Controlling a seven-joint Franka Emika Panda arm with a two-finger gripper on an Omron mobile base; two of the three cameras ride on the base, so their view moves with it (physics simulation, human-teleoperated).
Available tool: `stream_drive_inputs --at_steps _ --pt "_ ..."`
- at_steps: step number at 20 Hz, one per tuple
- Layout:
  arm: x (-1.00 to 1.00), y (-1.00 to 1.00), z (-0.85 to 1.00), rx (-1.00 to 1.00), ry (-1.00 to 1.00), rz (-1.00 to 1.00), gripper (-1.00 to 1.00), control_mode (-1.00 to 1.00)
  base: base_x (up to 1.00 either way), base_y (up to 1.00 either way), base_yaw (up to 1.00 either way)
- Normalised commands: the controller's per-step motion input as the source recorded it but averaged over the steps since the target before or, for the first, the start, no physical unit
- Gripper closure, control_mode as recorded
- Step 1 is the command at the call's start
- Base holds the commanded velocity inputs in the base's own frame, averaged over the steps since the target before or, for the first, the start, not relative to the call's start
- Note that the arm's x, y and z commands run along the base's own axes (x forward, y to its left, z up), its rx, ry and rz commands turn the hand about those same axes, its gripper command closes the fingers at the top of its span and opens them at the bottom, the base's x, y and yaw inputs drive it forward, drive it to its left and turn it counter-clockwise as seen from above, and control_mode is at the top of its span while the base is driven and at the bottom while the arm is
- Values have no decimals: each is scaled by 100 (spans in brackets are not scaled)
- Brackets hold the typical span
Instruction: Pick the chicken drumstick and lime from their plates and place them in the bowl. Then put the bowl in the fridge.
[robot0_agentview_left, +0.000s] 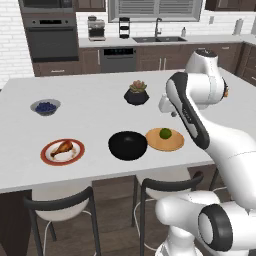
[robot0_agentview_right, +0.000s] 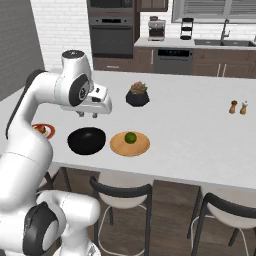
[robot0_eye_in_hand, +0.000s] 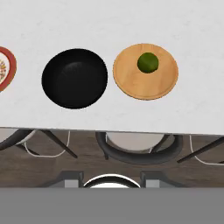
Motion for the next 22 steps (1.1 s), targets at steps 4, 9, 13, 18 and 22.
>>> stream_drive_inputs --at_steps 4,9,13,18,22 --pt "-28 -3 0 0 -6 0 -100 -100 0 0 0" --pt "-48 -10 -30 0 3 0 -100 -100 0 0 0" --pt "56 -34 -60 0 8 0 -100 -100 0 0 0" --pt "90 -48 -38 0 12 0 -100 -100 0 0 0" --pt "100 -20 -50 0 9 0 -100 -100 0 0 0"
